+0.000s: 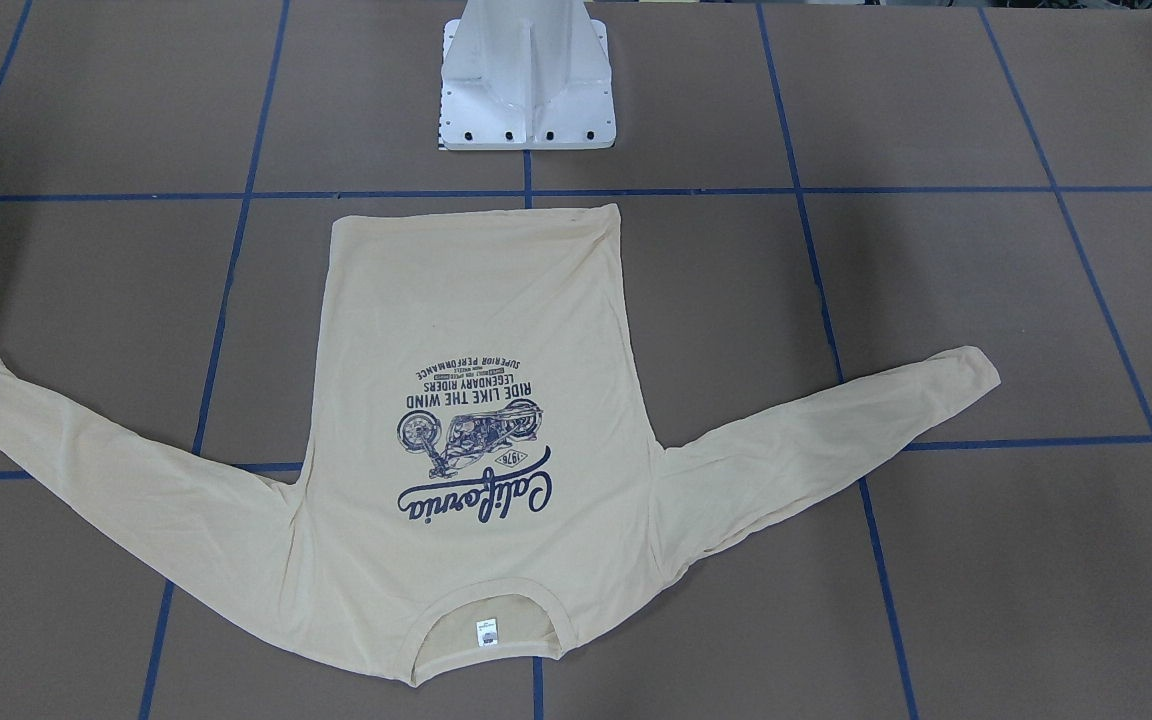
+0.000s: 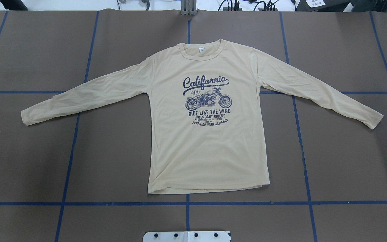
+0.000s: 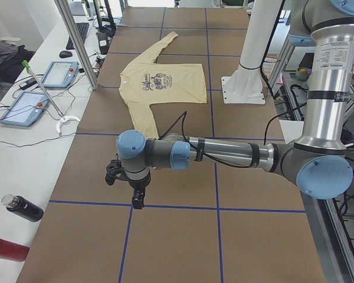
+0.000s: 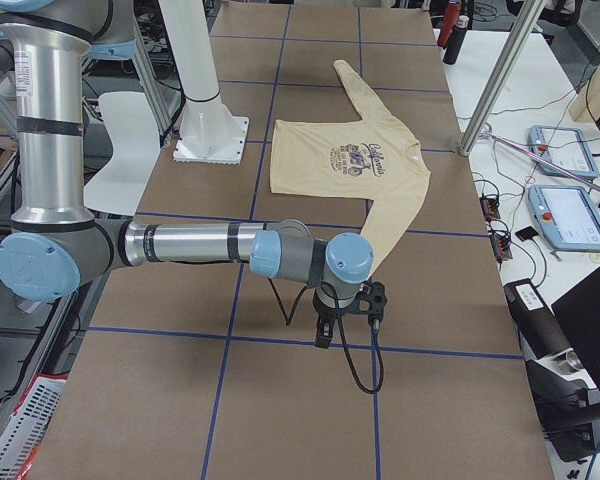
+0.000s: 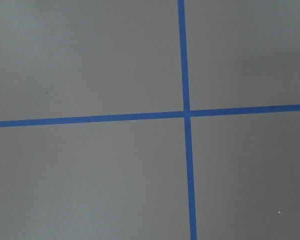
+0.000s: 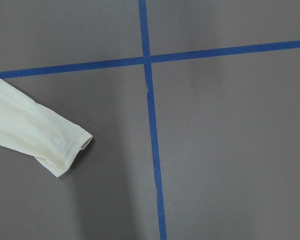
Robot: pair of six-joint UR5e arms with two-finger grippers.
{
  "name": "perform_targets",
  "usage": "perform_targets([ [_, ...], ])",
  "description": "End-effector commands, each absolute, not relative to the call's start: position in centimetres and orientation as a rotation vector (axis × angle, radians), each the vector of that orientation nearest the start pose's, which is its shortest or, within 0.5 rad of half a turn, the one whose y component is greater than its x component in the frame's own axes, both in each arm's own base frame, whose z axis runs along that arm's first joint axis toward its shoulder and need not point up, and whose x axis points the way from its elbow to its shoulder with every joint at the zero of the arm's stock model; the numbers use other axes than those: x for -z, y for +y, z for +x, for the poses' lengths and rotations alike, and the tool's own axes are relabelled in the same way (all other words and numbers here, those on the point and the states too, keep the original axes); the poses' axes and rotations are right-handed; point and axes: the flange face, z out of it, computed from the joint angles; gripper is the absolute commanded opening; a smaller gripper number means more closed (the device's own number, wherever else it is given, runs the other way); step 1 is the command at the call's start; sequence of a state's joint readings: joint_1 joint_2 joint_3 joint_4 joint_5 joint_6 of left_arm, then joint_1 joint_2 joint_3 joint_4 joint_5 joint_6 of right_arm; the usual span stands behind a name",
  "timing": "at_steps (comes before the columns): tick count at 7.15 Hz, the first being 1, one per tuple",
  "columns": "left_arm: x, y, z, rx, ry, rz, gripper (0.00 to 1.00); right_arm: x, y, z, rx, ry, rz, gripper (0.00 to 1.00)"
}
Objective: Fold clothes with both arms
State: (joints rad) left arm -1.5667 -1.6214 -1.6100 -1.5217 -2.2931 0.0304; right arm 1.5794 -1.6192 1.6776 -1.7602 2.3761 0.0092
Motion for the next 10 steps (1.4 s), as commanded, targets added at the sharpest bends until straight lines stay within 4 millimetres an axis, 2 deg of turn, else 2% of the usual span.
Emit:
perform_targets([
  [1, -62.1, -51.5, -6.5, -0.048, 0.722, 0.050, 1.00, -64.5, -46.0, 6.5, -0.076, -0.818, -0.127, 1.00],
  [3, -60.9, -51.9, -6.5, -0.053, 0.723, 0.073, 1.00, -63.9, -46.3, 6.4, -0.071, -0.823, -0.115, 1.00],
  [5, -55.3, -54.8, -6.5, -0.119, 0.718, 0.236, 1.00, -61.1, -47.2, 6.0, -0.058, -0.876, -0.070, 1.00],
  [6, -53.2, -55.2, -6.4, -0.150, 0.713, 0.321, 1.00, -59.0, -50.0, 3.5, 0.031, -0.867, -0.009, 1.00],
  [7, -53.0, -55.9, -5.1, -0.194, 0.709, 0.378, 1.00, -59.3, -50.0, 2.5, 0.041, -0.870, -0.013, 1.00],
  [8, -54.8, -55.6, -4.6, -0.191, 0.716, 0.357, 1.00, -58.8, -50.4, 1.2, 0.099, -0.875, 0.048, 1.00],
  [9, -56.7, -55.7, -4.6, -0.184, 0.721, 0.328, 1.00, -60.4, -50.7, 0.0, 0.120, -0.874, 0.047, 1.00],
  [10, -56.2, -55.6, -4.6, -0.187, 0.721, 0.337, 1.00, -63.0, -51.2, -1.7, 0.171, -0.871, 0.082, 1.00],
])
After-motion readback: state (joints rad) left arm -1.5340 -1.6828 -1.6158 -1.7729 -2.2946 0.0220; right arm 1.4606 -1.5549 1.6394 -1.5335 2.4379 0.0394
